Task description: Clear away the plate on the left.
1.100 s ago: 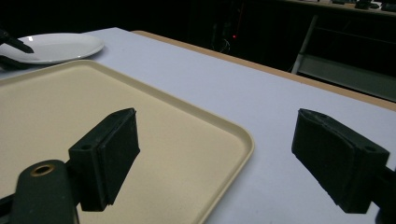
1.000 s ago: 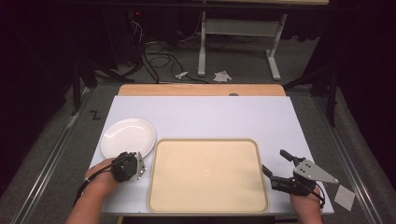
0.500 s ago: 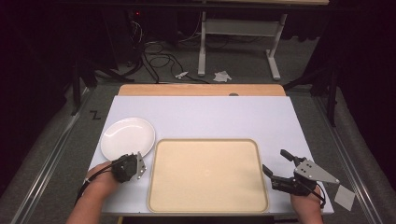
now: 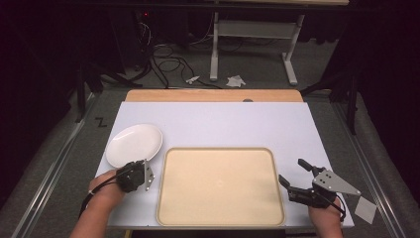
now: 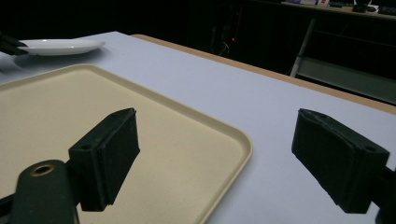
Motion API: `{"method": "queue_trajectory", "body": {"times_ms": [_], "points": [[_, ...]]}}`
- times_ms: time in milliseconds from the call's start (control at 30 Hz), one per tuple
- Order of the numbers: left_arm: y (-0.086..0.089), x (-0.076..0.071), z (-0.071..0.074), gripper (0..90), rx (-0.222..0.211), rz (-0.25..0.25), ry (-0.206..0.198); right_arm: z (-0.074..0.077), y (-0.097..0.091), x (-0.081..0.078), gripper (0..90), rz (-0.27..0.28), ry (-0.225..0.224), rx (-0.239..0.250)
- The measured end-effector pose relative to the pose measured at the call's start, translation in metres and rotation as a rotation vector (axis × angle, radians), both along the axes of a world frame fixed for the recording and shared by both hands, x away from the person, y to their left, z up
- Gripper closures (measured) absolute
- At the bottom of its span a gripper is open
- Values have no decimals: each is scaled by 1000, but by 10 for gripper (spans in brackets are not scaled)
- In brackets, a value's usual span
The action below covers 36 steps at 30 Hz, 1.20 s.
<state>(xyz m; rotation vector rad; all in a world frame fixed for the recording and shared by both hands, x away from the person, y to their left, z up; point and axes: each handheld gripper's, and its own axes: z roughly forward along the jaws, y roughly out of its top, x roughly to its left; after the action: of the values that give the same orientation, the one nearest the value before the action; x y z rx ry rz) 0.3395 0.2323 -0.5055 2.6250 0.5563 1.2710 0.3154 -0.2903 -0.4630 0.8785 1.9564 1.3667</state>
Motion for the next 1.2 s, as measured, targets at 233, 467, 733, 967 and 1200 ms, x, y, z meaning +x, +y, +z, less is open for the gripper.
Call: {"method": "queue_trajectory", "body": {"times_ms": [233, 467, 733, 967, 1200], "points": [[-1, -1, 1, 869, 25, 7, -12, 0, 1, 0, 156, -2, 1, -1], [0, -2, 4, 869, 12, 22, -26, 0, 1, -1, 156, -2, 3, 0], [3, -2, 7, 869, -22, 34, -39, -1, 0, 0, 156, -5, 7, 5], [3, -8, 13, 869, -30, 18, -81, -1, 2, 1, 157, 7, 5, -3], [-4, -14, 19, 869, -29, -21, -105, -1, 1, 2, 157, 3, 6, 0]]}}
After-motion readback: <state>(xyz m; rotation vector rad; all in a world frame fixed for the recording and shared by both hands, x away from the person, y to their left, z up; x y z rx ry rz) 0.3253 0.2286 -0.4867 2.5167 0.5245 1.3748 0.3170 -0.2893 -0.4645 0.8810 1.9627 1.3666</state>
